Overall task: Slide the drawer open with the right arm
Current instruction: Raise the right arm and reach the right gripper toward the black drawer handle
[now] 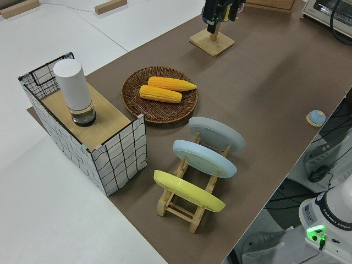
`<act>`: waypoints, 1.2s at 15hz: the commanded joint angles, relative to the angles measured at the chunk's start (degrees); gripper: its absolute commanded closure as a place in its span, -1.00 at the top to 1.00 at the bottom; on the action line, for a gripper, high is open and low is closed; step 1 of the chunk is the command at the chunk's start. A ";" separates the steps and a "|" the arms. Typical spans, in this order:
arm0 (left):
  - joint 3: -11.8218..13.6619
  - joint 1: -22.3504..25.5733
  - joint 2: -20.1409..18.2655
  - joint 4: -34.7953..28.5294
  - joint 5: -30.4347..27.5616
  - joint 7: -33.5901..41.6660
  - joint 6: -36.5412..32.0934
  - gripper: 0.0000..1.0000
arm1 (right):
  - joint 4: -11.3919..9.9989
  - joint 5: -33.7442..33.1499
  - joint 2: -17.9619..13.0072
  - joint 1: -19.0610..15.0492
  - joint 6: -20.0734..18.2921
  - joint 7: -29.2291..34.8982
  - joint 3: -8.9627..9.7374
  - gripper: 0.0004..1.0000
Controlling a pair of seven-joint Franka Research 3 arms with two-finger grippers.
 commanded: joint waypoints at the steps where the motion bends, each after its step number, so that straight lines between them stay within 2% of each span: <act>1: 0.01 -0.39 -0.25 0.49 1.02 -0.60 -1.03 0.99 | 0.72 -7.71 0.33 5.89 -2.26 5.54 0.18 0.96; 6: 0.01 -0.39 -0.25 0.58 1.02 -0.60 -1.03 0.99 | -0.51 -22.30 2.00 12.85 -3.32 7.39 0.62 0.96; 8: 0.01 -0.39 -0.16 0.49 1.02 -0.60 -1.03 0.99 | -3.04 -29.59 2.53 14.87 -3.41 8.00 1.40 0.96; 10: 0.01 -0.39 -0.25 0.58 1.02 -0.60 -1.03 0.99 | -5.33 -34.09 2.97 14.97 -3.41 10.72 2.98 0.96; 12: 0.01 -0.39 -0.25 0.49 1.02 -0.60 -1.03 0.99 | -7.53 -38.48 3.85 15.05 -3.41 13.10 3.60 0.96; 16: 0.01 -0.30 -0.25 0.49 1.02 -0.60 -1.03 0.99 | -9.21 -44.64 6.22 15.05 -3.15 15.13 4.22 0.96; 18: 0.01 -0.30 -0.16 0.58 1.02 -0.60 -1.03 0.99 | -11.22 -49.81 6.66 15.40 -2.71 15.91 4.66 0.96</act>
